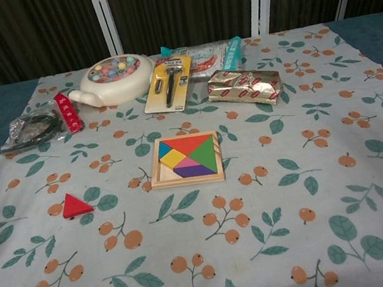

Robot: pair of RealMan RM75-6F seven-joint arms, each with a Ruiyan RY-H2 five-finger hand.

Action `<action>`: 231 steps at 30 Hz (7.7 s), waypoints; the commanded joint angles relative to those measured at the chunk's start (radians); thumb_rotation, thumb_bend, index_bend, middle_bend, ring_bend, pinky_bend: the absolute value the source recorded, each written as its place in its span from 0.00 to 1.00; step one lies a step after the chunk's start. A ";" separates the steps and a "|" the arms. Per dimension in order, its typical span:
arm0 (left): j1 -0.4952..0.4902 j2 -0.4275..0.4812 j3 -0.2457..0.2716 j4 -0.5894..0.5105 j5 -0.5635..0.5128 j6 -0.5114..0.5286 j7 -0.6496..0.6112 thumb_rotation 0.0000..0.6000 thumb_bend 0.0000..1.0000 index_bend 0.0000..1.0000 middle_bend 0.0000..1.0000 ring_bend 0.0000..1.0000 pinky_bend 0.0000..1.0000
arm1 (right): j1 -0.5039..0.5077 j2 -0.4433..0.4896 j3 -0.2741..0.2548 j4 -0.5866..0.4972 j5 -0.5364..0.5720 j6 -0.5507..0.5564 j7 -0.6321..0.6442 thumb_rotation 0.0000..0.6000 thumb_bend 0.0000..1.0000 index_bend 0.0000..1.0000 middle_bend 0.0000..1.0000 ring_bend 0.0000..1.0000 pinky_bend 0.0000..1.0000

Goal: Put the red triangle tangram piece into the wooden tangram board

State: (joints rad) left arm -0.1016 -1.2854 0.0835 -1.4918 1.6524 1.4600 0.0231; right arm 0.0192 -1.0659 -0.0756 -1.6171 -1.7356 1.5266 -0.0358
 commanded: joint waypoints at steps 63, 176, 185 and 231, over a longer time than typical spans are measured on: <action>-0.282 -0.514 -0.206 0.108 -0.420 -0.259 0.503 1.00 0.39 0.37 1.00 1.00 1.00 | 0.007 0.017 -0.007 0.016 -0.029 0.027 0.075 1.00 0.15 0.00 0.00 0.00 0.00; -0.577 -0.810 -0.332 0.245 -0.587 -0.262 0.802 1.00 0.41 0.58 1.00 1.00 1.00 | -0.008 0.049 -0.045 0.077 -0.115 0.117 0.206 1.00 0.15 0.00 0.00 0.00 0.00; -0.581 -0.811 -0.331 0.248 -0.601 -0.268 0.810 1.00 0.40 0.54 1.00 1.00 1.00 | -0.010 0.052 -0.045 0.081 -0.115 0.124 0.217 1.00 0.15 0.00 0.00 0.00 0.00; -0.575 -0.776 -0.323 0.180 -0.572 -0.208 0.813 1.00 0.38 0.34 1.00 1.00 1.00 | -0.022 0.053 -0.045 0.095 -0.119 0.151 0.238 1.00 0.15 0.00 0.00 0.00 0.00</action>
State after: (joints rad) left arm -0.6817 -2.0677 -0.2390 -1.3049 1.0796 1.2463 0.8339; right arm -0.0024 -1.0127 -0.1205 -1.5225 -1.8552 1.6776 0.2019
